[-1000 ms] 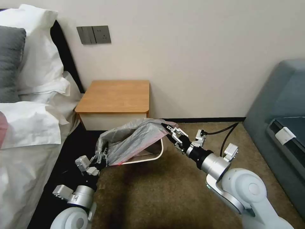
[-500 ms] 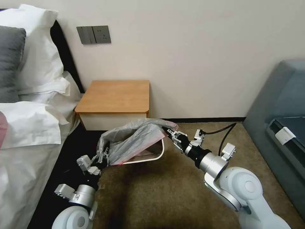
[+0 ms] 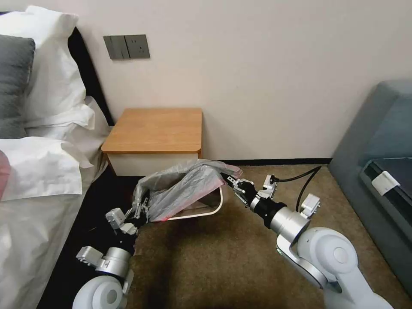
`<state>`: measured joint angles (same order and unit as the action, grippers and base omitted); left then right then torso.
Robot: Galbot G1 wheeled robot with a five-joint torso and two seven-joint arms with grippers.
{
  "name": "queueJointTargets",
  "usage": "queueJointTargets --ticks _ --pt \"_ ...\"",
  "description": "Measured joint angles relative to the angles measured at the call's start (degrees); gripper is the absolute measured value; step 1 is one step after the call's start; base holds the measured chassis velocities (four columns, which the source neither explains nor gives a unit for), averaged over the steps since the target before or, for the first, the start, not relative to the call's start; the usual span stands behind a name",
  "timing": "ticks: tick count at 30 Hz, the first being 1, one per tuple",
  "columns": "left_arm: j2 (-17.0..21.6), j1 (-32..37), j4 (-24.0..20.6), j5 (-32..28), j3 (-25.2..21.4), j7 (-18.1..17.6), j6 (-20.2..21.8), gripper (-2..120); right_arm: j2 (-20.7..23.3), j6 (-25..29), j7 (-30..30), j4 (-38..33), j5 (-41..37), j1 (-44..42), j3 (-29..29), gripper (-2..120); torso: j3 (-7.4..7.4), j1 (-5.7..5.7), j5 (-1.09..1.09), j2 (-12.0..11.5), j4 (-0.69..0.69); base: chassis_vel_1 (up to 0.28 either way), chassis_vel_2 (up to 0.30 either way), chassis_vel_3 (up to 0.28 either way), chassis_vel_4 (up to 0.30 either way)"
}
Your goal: Pick up the garbage bag from the table and place it over the trash can.
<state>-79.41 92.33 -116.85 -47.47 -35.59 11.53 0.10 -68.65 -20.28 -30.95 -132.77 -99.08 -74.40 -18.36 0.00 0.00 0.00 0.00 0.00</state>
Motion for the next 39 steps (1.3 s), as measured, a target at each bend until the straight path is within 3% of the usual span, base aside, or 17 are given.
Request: queueJointTargets --ticks 6,15,23,29,39 --pt "0.0 0.1 0.1 0.0 -0.1 0.4 -0.2 8 1.9 -0.3 -11.9 -3.7 -2.1 0.1 0.3 0 0.00 0.00 0.00 0.0 0.00 0.000 0.000 0.000 0.000" --pt "-0.2 -0.2 0.1 0.0 0.0 0.4 -0.2 8 2.9 -2.1 -18.9 -5.1 -3.2 -2.3 0.1 0 0.00 0.00 0.00 0.0 -0.01 0.000 0.000 0.000 0.000" --pt "-0.4 -0.1 -0.1 -0.2 0.0 0.2 0.1 8 1.6 -4.4 -17.8 -1.4 0.2 -2.6 0.9 0 0.00 0.00 0.00 0.0 0.00 0.000 0.000 0.000 0.000" --pt "-0.3 0.5 -0.7 -0.3 -0.1 0.1 0.4 8 1.3 -5.5 -11.2 4.7 8.2 -0.4 1.9 0 0.00 0.00 0.00 0.0 0.00 0.000 0.000 0.000 0.000" --pt "-0.2 0.8 -1.1 -0.3 0.0 0.1 0.4 8 0.4 -7.2 -8.9 9.1 9.3 2.1 2.6 0 0.00 0.00 0.00 0.0 0.00 0.000 0.000 0.000 0.000"
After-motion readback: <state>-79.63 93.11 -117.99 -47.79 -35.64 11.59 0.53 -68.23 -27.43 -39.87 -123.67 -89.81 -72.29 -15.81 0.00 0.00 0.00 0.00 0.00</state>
